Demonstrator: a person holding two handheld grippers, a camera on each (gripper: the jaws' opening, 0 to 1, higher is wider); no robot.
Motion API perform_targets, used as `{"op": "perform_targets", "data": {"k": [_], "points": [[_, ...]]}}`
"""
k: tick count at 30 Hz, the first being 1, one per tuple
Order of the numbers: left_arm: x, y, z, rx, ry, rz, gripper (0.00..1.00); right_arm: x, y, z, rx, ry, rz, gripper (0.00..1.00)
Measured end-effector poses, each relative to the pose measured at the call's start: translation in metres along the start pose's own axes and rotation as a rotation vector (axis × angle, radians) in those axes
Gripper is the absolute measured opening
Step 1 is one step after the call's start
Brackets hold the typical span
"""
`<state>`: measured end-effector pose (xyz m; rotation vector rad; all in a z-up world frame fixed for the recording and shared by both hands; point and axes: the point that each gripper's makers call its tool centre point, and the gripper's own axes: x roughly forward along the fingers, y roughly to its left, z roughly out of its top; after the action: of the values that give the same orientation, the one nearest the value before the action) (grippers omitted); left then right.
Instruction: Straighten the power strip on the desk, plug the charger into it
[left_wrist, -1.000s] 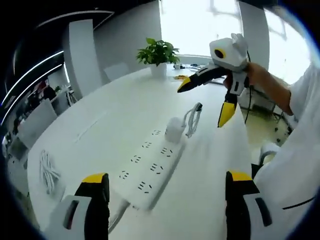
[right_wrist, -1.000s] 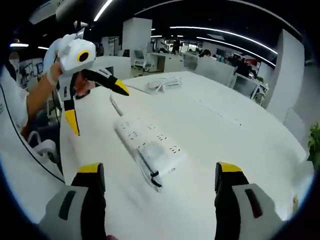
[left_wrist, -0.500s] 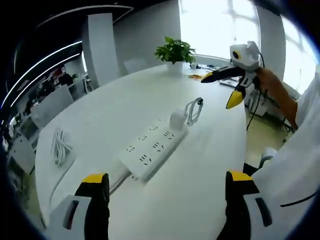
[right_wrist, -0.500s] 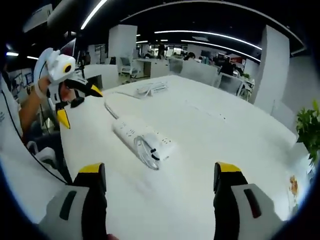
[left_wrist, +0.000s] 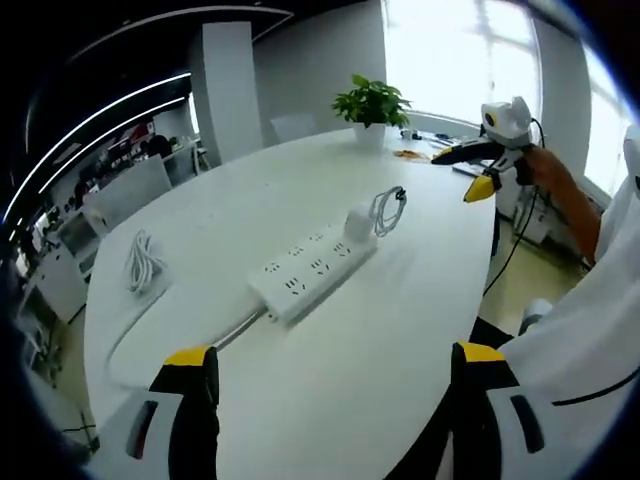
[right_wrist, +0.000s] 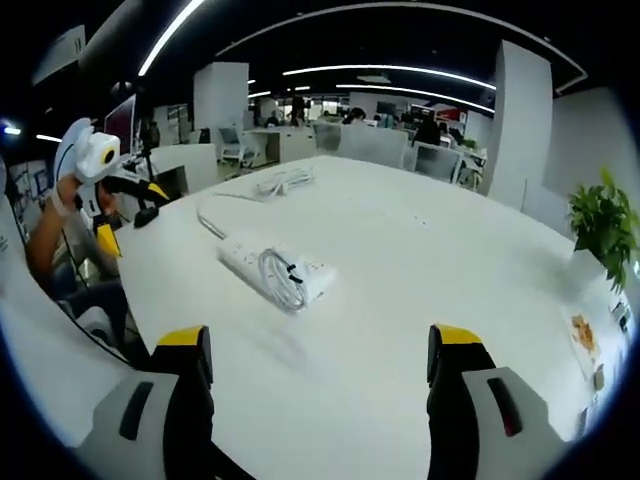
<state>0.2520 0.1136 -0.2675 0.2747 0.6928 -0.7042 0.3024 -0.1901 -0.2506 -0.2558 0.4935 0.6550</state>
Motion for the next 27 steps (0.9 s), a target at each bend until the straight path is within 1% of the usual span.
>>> {"op": "perform_targets", "data": {"k": [6, 11, 15, 17, 22, 27], "points": [[-0.011, -0.006, -0.007, -0.015, -0.016, 0.018, 0.96, -0.011, 0.001, 0.0, 0.041, -0.04, -0.019, 0.86], [-0.017, -0.011, -0.011, -0.025, -0.028, 0.026, 0.96, -0.015, 0.006, -0.005, 0.071, -0.057, -0.018, 0.86], [-0.017, -0.013, -0.012, -0.036, -0.038, 0.024, 0.96, -0.017, 0.009, -0.005, 0.102, -0.091, -0.022, 0.85], [-0.017, -0.014, -0.011, -0.047, -0.047, 0.022, 0.96, -0.018, 0.011, -0.006, 0.13, -0.11, -0.022, 0.86], [-0.015, -0.018, -0.01, -0.046, -0.051, 0.011, 0.96, -0.016, 0.011, -0.012, 0.152, -0.105, -0.02, 0.86], [-0.015, -0.016, -0.008, -0.051, -0.056, 0.013, 0.96, -0.014, 0.015, -0.008, 0.161, -0.123, -0.009, 0.87]]}}
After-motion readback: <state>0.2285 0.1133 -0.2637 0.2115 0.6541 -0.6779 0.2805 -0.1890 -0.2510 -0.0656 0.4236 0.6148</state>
